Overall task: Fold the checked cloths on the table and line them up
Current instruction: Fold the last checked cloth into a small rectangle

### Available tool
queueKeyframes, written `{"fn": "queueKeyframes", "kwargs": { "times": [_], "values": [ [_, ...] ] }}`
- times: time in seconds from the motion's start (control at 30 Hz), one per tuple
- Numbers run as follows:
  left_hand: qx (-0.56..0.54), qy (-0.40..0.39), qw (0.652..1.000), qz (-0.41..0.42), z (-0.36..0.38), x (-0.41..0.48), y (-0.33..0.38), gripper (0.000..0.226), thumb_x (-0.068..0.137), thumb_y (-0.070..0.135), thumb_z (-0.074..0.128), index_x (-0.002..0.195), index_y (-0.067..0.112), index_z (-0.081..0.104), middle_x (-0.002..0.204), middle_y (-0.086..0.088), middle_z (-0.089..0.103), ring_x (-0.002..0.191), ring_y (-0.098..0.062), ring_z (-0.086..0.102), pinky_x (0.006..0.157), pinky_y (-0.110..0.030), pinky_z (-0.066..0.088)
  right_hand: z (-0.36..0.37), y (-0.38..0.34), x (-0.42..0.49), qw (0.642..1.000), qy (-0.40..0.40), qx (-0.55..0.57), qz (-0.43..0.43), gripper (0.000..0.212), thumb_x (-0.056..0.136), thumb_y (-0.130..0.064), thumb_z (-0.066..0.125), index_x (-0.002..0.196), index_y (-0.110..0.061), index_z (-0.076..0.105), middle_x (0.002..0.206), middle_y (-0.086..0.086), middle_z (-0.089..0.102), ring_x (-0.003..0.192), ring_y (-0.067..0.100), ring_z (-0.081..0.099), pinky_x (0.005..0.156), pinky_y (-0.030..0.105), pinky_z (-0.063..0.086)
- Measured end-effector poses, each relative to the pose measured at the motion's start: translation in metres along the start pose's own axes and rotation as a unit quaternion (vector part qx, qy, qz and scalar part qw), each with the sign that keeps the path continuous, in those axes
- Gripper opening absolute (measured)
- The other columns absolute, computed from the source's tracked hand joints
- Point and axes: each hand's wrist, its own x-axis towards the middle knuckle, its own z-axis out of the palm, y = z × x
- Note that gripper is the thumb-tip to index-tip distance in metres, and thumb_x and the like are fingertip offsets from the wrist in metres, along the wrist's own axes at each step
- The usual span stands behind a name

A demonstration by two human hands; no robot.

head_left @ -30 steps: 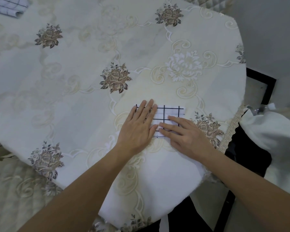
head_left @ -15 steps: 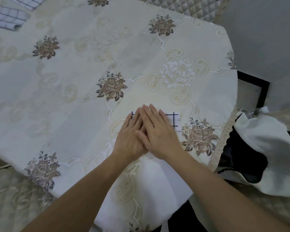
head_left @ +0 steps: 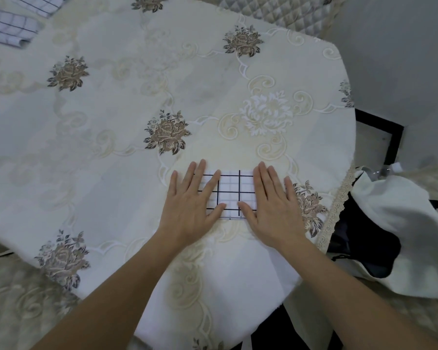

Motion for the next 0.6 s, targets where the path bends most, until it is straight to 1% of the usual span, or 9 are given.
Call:
{"fn": "queueKeyframes", "kwargs": {
  "times": [0.07,0.1,0.17,0.27,0.4,0.5,0.6],
  "values": [
    [-0.019,0.023,1.000,0.000,-0.006,0.007,0.016,0.069,0.097,0.051,0.034,0.156,0.017,0.025,0.167,-0.009,0.007,0.154,-0.023,0.001,0.123,-0.052,0.008,0.000,-0.002,0.001,1.000,0.003,-0.008,0.005,0.080,0.099,-0.062,0.025,0.159,-0.009,0.013,0.167,0.005,0.006,0.154,0.018,0.005,0.123,0.050,0.013],
    [-0.029,0.031,0.999,0.010,-0.007,0.011,0.028,0.067,0.097,0.045,0.033,0.155,0.012,0.026,0.166,-0.009,0.009,0.154,-0.023,0.003,0.123,-0.051,0.010,-0.001,-0.002,0.001,1.000,0.002,-0.007,0.006,0.080,0.099,-0.061,0.024,0.158,-0.009,0.014,0.167,0.005,0.007,0.154,0.018,0.006,0.123,0.050,0.014],
    [-0.037,0.028,0.998,0.036,-0.002,0.019,0.050,0.064,0.100,0.039,0.024,0.157,0.010,0.020,0.167,-0.007,0.008,0.154,-0.020,0.003,0.124,-0.048,0.012,-0.003,-0.003,0.000,1.000,-0.001,0.001,0.008,0.078,0.099,-0.059,0.020,0.158,-0.009,0.015,0.167,0.006,0.008,0.154,0.018,0.005,0.123,0.049,0.013],
    [-0.035,0.005,0.998,0.053,0.007,0.025,0.049,0.063,0.103,0.043,0.015,0.159,0.015,0.014,0.167,-0.001,0.005,0.154,-0.015,0.001,0.124,-0.044,0.013,-0.004,-0.002,0.001,1.000,-0.006,0.006,0.001,0.077,0.099,-0.058,0.018,0.159,-0.009,0.013,0.167,0.006,0.005,0.154,0.017,0.002,0.123,0.049,0.011],
    [-0.020,0.008,0.999,0.048,0.009,0.017,0.016,0.064,0.105,0.048,0.016,0.160,0.017,0.009,0.167,-0.001,0.002,0.154,-0.016,-0.002,0.125,-0.042,0.010,-0.002,0.004,-0.001,1.000,-0.016,-0.001,-0.010,0.084,0.098,-0.066,0.021,0.159,-0.009,0.011,0.167,0.005,0.003,0.154,0.019,0.002,0.124,0.050,0.011],
    [-0.017,0.008,0.999,0.032,0.008,0.012,0.008,0.066,0.104,0.050,0.012,0.159,0.015,0.007,0.167,-0.003,0.000,0.154,-0.018,-0.004,0.125,-0.043,0.010,-0.005,0.006,-0.003,1.000,-0.015,-0.011,-0.011,0.087,0.097,-0.068,0.020,0.158,-0.007,0.017,0.167,0.008,0.009,0.154,0.021,0.007,0.122,0.053,0.013],
    [-0.020,0.006,0.999,0.031,0.010,0.012,0.009,0.065,0.104,0.049,0.014,0.160,0.016,0.008,0.167,-0.003,0.000,0.154,-0.023,-0.006,0.124,-0.045,0.012,-0.017,-0.010,0.006,0.999,-0.008,-0.033,0.014,0.088,0.095,-0.066,0.023,0.153,0.000,0.029,0.163,0.016,0.021,0.153,0.028,0.012,0.123,0.054,0.009]
  ]
}}
